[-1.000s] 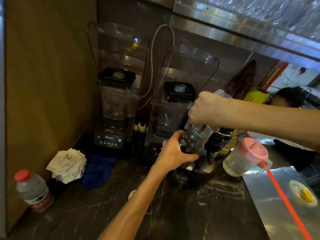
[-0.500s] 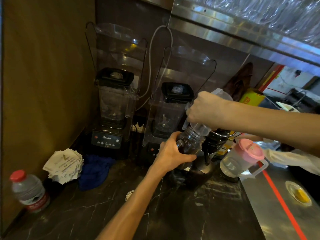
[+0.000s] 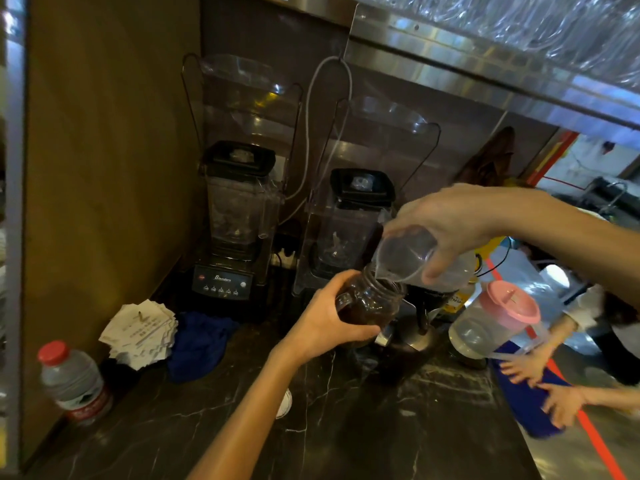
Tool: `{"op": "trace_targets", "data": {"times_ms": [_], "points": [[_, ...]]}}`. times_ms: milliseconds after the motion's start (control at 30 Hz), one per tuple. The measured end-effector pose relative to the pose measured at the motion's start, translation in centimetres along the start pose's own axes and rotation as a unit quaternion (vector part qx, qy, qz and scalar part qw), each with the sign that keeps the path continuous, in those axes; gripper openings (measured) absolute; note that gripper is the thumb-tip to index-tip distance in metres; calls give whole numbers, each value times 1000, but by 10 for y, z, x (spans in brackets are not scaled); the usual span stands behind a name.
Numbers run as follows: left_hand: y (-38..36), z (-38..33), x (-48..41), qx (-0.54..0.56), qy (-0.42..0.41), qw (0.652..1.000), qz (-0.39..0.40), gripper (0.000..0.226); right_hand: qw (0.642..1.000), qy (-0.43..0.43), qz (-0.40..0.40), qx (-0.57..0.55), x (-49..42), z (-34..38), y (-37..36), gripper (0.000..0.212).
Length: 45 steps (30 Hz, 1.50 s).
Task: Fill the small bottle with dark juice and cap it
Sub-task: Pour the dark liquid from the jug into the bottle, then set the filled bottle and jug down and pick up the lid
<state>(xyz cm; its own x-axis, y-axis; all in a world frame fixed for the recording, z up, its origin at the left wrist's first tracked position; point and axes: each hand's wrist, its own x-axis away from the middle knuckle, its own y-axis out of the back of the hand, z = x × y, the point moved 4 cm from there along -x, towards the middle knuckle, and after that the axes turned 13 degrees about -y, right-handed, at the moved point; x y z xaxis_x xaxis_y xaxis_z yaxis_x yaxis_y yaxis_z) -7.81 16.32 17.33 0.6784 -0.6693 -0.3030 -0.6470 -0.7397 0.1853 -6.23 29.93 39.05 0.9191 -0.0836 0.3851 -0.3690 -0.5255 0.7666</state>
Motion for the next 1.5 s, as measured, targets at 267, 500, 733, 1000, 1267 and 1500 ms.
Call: {"op": "trace_targets", "data": {"times_ms": [267,500,733,1000,1267,1500], "points": [[18,1,35,29,5,1000,8,86,862,-26,24,-505,26,-14,-74,95],[20,-7,59,23,20,999,35,88,699,-18,-28,-715,45,7,-138,81],[15,-6,70,9,18,999,33,89,692,5,-49,-720,44,13,-169,91],[6,58,124,-26,55,998,22,94,678,-27,-23,-734,45,84,-263,97],[0,126,186,-122,120,983,63,97,740,-103,5,-665,32,202,-352,94],[-6,158,203,-95,172,975,104,90,754,-103,20,-649,21,231,-377,100]]}}
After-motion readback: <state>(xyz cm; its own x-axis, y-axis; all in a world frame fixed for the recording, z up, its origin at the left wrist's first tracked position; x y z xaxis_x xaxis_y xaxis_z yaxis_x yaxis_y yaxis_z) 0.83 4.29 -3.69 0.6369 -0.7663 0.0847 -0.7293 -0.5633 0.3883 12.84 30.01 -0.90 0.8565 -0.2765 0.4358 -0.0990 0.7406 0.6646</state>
